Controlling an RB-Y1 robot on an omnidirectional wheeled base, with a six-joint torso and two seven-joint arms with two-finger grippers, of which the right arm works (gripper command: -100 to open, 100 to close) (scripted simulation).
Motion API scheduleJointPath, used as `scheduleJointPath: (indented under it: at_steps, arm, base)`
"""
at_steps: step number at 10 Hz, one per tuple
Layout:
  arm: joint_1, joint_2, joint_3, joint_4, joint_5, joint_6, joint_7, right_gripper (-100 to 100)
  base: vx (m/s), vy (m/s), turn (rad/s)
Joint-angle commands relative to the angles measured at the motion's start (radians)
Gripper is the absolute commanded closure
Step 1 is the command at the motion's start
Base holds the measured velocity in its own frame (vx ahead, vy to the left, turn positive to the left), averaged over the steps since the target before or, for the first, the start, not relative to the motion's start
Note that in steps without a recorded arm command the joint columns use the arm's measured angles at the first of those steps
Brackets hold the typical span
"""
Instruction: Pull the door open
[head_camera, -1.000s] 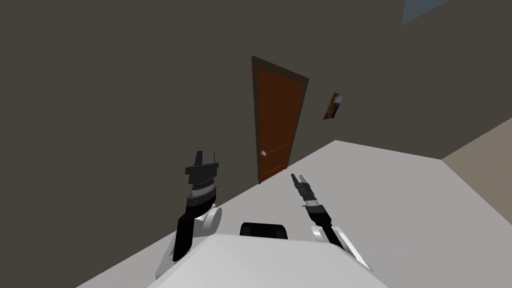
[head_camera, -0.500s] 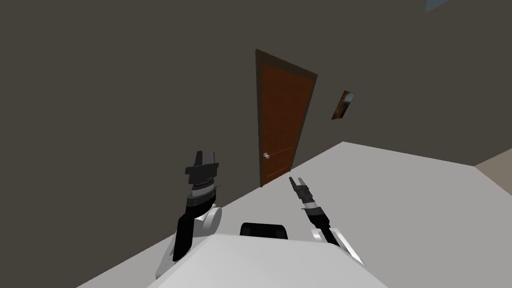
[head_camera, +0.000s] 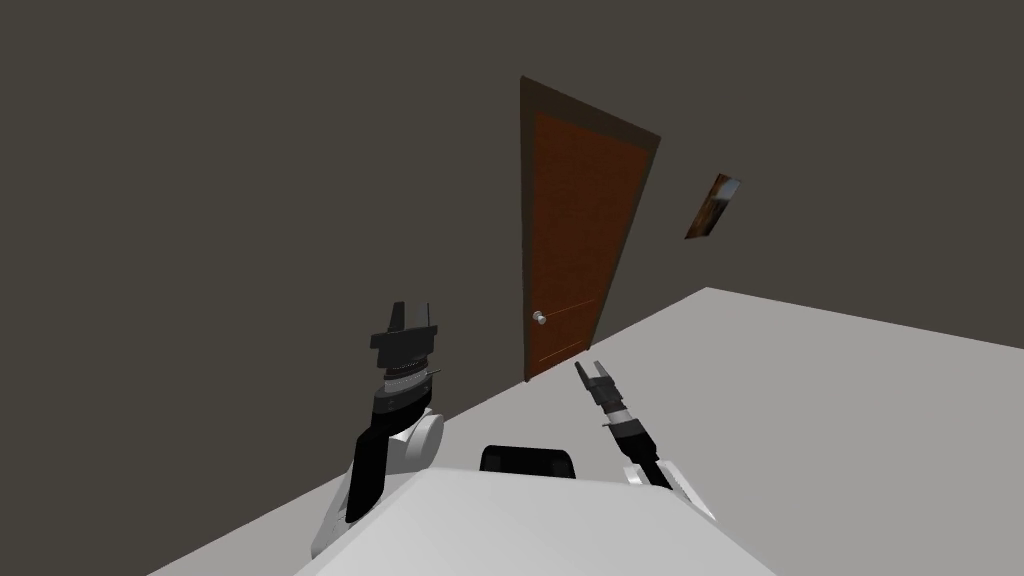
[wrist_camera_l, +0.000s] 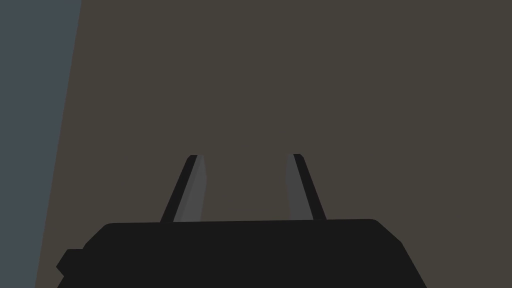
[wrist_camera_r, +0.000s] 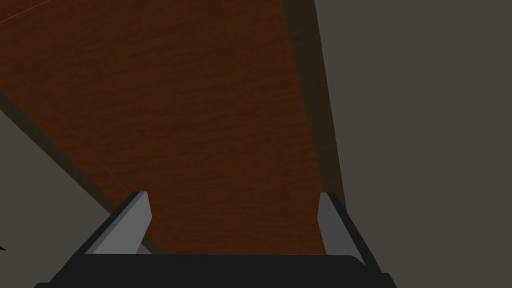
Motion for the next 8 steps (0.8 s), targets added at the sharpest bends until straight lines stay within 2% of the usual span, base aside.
scheduleJointPath:
  at_steps: [1, 2, 8]
  arm:
    - [-0.004, -0.004, -0.001, 0.033, 0.012, -0.018, 0.027, -100]
    - [-0.011, -0.006, -0.001, 0.066, 0.024, -0.032, 0.051, -100]
    - [-0.037, -0.014, -0.004, 0.177, 0.062, -0.079, 0.129, -100]
  base:
    - [0.14, 0.015, 0.054]
    - [0.165, 0.024, 0.094]
    - [0.132, -0.002, 0.058]
